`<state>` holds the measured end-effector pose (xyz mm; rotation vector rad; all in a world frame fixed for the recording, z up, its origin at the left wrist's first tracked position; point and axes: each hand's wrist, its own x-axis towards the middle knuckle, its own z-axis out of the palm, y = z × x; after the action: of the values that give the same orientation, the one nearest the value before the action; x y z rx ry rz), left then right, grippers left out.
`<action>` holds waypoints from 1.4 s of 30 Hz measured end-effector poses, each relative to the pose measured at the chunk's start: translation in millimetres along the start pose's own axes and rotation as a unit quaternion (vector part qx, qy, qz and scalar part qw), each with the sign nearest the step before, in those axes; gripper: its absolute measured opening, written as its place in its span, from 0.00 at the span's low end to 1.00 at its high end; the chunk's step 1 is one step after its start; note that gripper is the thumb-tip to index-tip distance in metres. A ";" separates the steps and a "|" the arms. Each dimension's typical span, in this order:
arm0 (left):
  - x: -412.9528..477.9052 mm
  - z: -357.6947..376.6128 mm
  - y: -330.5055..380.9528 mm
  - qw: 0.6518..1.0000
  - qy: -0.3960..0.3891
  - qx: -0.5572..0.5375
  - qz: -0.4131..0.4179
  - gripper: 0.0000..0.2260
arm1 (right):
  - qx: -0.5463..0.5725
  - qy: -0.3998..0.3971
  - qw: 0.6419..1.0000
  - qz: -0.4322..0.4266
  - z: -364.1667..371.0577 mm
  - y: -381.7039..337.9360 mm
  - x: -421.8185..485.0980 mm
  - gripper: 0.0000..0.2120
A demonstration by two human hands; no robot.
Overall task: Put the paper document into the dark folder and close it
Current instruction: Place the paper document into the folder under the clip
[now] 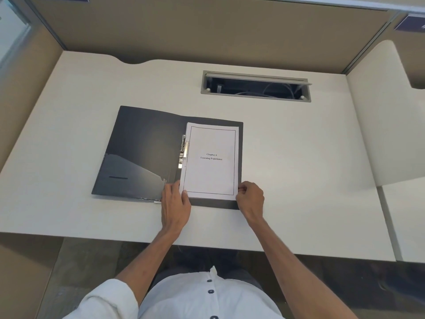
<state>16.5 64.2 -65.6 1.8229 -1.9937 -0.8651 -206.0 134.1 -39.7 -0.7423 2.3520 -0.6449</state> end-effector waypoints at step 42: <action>84.8 -47.5 9.2 0.993 0.037 0.099 0.055 0.18 | -0.244 -0.167 0.919 -0.259 19.0 -94.6 50.9 0.34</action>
<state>25.0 -28.9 -37.9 1.7960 -2.1758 -0.5770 -194.9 28.0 -16.7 -1.5945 2.0038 -0.0970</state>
